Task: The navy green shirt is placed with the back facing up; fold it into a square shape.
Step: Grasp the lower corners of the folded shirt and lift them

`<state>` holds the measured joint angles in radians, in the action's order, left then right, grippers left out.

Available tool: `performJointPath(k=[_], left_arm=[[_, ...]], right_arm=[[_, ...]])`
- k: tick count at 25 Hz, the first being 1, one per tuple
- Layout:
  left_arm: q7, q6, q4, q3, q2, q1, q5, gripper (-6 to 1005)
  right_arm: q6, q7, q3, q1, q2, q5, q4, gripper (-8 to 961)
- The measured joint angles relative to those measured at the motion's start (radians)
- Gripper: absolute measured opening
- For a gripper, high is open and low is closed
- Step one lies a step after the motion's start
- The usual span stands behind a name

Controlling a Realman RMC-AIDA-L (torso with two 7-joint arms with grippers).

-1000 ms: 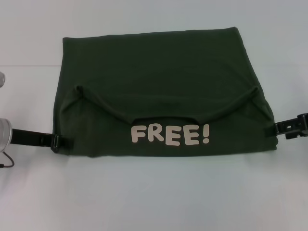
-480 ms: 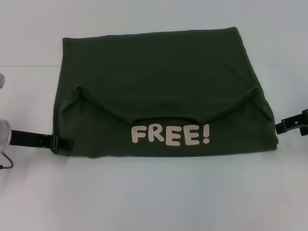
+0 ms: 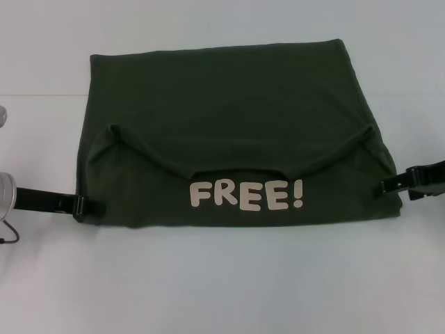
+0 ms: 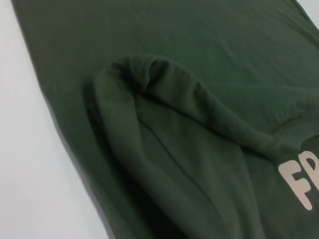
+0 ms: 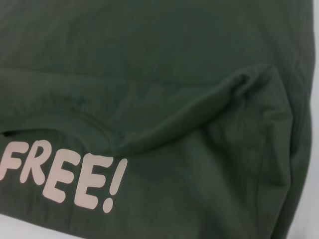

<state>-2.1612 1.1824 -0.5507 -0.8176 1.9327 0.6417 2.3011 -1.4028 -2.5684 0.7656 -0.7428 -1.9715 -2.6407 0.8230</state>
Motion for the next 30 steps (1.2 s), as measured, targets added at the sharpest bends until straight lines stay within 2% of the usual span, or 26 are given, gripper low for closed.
performJointPath(k=[7, 18, 30], left_arm=[[0.001, -0.001, 0.0, 0.0, 0.0, 0.001, 0.0, 47], [0.001, 0.0, 0.0, 0.0, 0.003, -0.002, 0.0, 48], [0.001, 0.003, 0.0, 0.0, 0.003, -0.004, 0.0, 48]], right_arm=[[0.093, 0.0, 0.044, -0.008, -0.016, -0.003, -0.065, 858], [0.144, 0.01, 0.056, -0.008, -0.044, -0.003, -0.07, 848], [0.177, 0.015, 0.063, -0.015, -0.049, -0.004, -0.104, 836]])
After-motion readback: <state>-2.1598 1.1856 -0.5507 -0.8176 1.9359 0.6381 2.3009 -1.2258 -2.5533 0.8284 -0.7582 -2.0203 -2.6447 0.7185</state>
